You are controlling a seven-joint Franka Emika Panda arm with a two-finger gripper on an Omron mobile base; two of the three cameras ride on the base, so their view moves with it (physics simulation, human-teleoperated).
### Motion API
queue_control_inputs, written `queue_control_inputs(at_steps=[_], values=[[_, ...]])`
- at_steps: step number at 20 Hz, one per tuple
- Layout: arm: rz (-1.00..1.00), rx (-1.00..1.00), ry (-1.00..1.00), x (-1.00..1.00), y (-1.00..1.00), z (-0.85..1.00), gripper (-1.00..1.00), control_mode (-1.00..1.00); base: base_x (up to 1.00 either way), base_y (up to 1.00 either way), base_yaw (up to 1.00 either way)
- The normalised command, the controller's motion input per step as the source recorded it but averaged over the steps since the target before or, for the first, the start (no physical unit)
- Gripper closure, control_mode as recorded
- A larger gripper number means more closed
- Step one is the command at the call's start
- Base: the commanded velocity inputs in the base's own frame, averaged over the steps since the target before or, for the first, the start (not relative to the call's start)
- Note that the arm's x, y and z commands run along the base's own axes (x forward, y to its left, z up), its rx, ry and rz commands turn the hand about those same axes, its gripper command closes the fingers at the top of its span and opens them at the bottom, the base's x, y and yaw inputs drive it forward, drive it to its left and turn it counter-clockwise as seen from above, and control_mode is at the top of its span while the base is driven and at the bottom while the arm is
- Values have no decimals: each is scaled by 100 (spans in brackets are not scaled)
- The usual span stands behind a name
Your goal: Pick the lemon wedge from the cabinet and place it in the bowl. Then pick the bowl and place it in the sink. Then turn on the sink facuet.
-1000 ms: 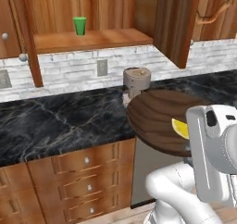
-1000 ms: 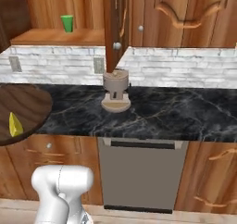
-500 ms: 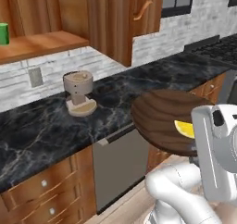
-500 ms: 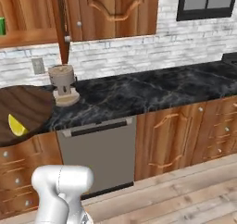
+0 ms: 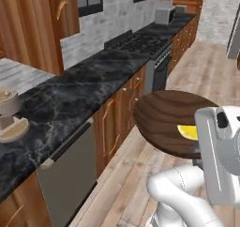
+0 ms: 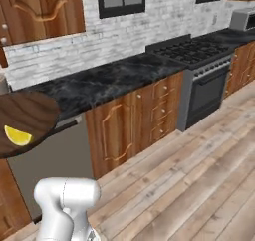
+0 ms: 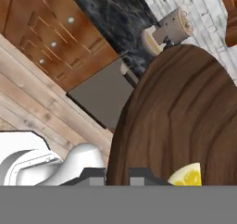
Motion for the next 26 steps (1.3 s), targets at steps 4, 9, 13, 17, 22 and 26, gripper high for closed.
queue_control_inputs(at_steps=[4, 9, 13, 17, 22, 26], values=[[0, 0, 0, 0, 0, 0, 100, 100, -8, -39, -68], [0, 0, 0, 0, 0, 0, 100, 100, 0, -31, -61], [0, 0, 0, 0, 0, 0, 100, 100, 9, -4, -42], [0, 0, 0, 0, 0, 0, 100, 100, 40, 0, -44], [0, 0, 0, 0, 0, 0, 100, 100, 91, 0, -25], [0, 0, 0, 0, 0, 0, 100, 100, 100, 2, -9]])
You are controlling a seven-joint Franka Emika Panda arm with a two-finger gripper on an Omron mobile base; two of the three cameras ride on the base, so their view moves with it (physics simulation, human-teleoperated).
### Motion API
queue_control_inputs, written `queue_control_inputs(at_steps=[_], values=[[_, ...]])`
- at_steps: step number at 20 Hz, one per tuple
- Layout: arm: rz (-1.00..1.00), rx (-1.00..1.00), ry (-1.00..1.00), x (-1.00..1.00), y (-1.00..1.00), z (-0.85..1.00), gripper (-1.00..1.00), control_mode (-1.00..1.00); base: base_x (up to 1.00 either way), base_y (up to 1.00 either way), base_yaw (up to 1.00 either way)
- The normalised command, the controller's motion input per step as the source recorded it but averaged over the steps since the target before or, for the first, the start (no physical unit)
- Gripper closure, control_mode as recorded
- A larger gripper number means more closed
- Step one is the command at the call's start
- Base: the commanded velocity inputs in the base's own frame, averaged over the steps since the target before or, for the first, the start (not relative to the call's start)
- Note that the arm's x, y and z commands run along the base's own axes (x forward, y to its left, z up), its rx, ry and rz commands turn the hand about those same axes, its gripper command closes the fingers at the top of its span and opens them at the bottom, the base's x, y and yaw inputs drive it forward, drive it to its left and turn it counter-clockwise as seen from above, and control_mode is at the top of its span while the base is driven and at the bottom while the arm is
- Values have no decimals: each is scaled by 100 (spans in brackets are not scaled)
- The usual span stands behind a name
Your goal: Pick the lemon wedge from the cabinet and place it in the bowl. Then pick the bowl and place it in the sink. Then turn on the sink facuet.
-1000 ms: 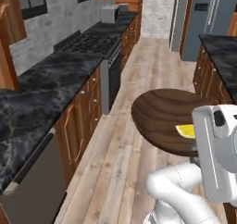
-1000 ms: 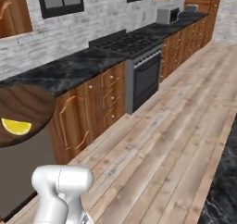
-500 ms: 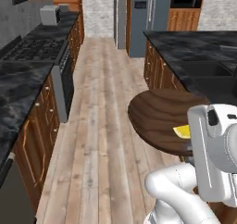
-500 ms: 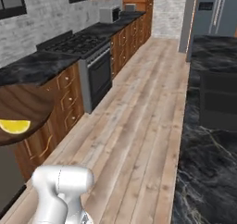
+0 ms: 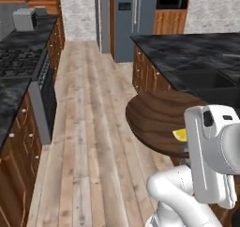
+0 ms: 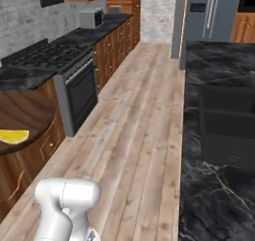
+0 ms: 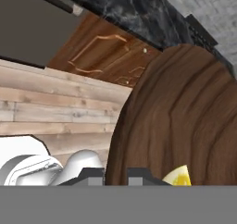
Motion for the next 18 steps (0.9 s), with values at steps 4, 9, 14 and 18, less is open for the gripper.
queue_control_inputs(at_steps=[4, 9, 14, 18], values=[[0, 0, 0, 0, 0, 0, 100, 100, 100, 7, -11], [0, 0, 0, 0, 0, 0, 100, 100, 96, 5, -39], [0, 0, 0, 0, 0, 0, 100, 100, 50, 33, -68], [0, 0, 0, 0, 0, 0, 100, 100, 20, 49, -77]])
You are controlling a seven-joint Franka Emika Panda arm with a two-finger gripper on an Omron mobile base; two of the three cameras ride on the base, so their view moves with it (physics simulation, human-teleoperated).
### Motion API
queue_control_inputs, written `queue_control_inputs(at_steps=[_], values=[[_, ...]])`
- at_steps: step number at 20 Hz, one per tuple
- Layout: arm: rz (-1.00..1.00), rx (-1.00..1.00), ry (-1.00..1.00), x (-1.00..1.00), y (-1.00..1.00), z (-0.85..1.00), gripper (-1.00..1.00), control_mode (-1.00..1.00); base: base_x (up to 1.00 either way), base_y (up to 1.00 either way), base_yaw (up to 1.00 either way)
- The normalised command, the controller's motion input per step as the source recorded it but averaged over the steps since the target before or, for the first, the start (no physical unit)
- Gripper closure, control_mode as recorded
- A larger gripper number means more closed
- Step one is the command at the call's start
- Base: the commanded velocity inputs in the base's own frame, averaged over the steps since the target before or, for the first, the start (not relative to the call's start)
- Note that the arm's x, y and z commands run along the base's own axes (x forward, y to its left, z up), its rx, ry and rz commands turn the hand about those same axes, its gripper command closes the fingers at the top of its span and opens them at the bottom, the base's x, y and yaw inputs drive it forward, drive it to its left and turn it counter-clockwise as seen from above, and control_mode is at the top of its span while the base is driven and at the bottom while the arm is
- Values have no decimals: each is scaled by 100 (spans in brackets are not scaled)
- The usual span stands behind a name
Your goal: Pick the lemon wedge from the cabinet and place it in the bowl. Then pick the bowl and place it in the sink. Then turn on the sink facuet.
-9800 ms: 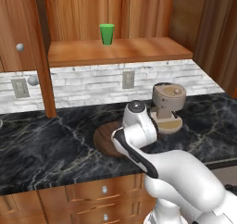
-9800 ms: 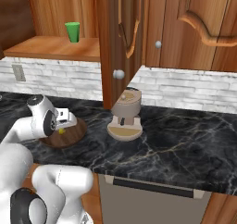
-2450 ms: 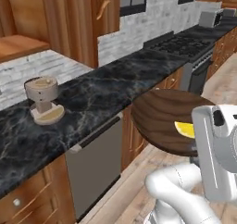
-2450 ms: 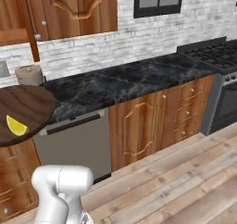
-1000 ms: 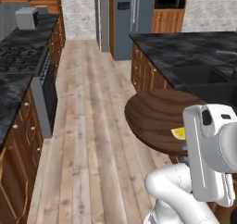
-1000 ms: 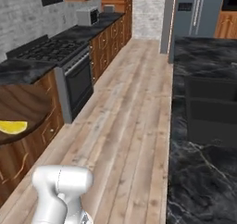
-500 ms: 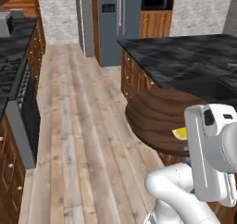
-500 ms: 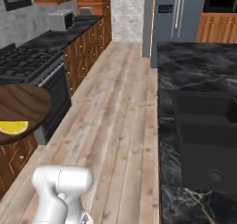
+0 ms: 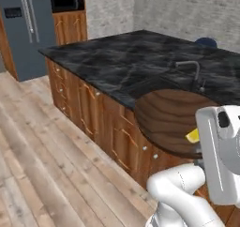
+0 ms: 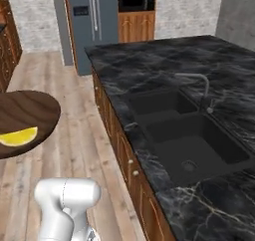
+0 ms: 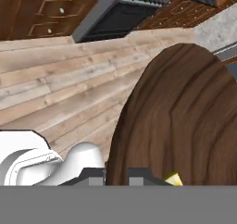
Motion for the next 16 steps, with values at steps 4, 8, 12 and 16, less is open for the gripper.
queue_control_inputs(at_steps=[4, 8, 12, 16], values=[[0, 0, 0, 0, 0, 0, 100, 100, 3, 54, -81], [0, 0, 0, 0, 0, 0, 100, 100, 10, 59, -82], [0, 0, 0, 0, 0, 0, 100, 100, 24, 54, -75], [0, 0, 0, 0, 0, 0, 100, 100, 19, 63, -67]])
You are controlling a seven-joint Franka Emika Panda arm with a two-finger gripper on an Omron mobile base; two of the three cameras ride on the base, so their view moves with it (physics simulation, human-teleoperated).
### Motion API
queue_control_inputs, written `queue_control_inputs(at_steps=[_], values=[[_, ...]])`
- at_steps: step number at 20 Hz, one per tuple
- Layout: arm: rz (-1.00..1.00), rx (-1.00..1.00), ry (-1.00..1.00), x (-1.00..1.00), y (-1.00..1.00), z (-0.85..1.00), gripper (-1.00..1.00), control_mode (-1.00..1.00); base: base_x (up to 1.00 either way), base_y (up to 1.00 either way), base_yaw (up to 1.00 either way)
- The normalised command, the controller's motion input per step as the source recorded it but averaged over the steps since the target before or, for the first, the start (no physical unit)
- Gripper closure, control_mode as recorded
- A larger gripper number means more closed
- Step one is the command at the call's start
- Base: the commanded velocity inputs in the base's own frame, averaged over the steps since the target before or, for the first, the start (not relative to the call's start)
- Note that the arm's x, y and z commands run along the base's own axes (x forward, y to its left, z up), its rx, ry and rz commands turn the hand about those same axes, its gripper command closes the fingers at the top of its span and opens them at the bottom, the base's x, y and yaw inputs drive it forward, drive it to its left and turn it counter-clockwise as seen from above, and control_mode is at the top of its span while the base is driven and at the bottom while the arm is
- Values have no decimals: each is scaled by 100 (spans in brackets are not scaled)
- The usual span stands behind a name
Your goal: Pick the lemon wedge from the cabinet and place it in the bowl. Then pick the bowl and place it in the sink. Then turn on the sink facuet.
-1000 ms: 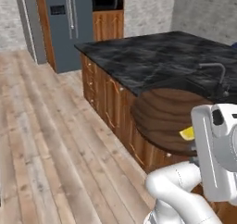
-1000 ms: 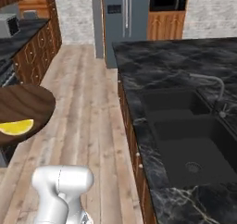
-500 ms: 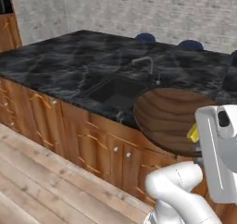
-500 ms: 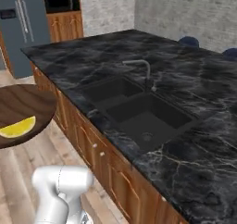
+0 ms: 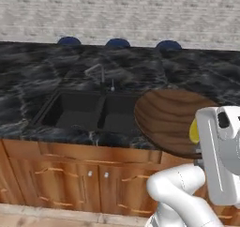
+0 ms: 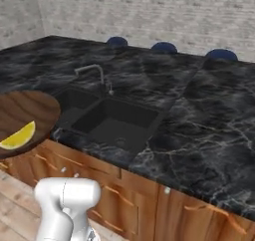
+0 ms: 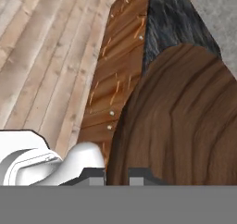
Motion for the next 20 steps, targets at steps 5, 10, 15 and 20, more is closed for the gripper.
queue_control_inputs(at_steps=[5, 10, 15, 20], values=[[0, 0, 0, 0, 0, 0, 100, 100, 3, 68, -53], [0, 0, 0, 0, 0, 0, 100, 100, 0, 76, -47], [0, 0, 0, 0, 0, 0, 100, 100, 0, 82, -26], [0, 0, 0, 0, 0, 0, 100, 100, 0, 74, -5]])
